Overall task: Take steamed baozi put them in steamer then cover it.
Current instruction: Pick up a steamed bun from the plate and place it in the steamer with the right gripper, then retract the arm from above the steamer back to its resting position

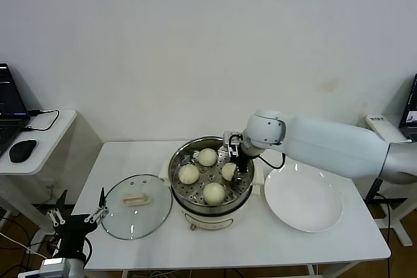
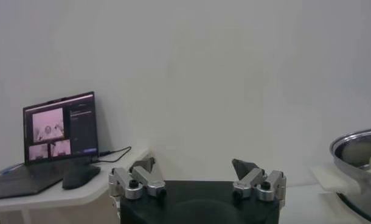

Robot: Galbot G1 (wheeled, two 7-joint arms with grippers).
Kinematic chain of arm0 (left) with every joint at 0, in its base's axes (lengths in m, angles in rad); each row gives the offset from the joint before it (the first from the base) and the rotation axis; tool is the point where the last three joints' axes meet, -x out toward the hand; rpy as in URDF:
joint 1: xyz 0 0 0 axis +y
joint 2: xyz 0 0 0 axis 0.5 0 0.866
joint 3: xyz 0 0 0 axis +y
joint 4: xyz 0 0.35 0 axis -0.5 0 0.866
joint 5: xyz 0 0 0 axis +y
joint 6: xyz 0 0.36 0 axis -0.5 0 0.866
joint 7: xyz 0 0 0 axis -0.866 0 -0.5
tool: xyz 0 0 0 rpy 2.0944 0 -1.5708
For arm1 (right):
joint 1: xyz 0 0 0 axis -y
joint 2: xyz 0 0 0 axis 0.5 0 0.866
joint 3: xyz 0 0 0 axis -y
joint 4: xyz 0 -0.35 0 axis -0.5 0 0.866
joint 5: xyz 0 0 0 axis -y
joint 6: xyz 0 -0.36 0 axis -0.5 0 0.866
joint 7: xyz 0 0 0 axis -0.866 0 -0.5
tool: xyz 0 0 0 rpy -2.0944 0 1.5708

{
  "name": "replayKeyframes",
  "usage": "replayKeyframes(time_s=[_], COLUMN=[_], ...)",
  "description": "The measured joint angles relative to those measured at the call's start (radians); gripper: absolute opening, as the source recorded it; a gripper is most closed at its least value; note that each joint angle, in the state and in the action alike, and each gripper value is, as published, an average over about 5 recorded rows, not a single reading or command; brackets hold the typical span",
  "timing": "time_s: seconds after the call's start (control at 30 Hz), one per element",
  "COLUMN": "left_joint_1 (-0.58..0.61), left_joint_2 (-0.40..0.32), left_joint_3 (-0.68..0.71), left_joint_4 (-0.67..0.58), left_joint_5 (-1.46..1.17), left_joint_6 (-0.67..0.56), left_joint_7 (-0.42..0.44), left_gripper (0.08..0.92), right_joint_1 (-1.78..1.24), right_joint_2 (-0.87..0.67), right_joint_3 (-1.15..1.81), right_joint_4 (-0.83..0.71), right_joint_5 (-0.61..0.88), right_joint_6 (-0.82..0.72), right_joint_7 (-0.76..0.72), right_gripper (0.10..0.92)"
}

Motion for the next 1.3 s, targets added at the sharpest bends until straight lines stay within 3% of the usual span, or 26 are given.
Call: replayKeyframes(time_s=[0.43,0.8,1.07,1.3], left_joint_1=[-0.004,-0.001,-0.004,-0.014], left_joint_2=[-0.002,-0.005,-0.006,-0.008], left_joint_3=[0.004,0.000,-0.001,0.003], left_joint_4=[-0.001,-0.006,0.002,0.018], left_joint_5=[0.001,0.002,0.000,-0.002], left_joint_6=[0.000,0.000,-0.006,-0.020], left_joint_7=[0.000,0.000,0.000,-0.002], left_gripper=[0.823,0.823,0.823,0.823], right_joint_1=[-0.022,-0.024,-0.046,-0.176], right_joint_2=[0.000,-0.021,-0.083,-0.193], right_joint_3=[0.018,0.052,0.126,0.280], right_joint_4=[-0.003,0.024,0.081,0.175], right_joint_5=[-0.025,-0.026,-0.007,0.029], right_joint_6=[-0.014,-0.015,0.001,0.057], right_joint_7=[0.025,0.028,0.085,0.257], right_gripper=[0.598,0.816,0.823,0.823])
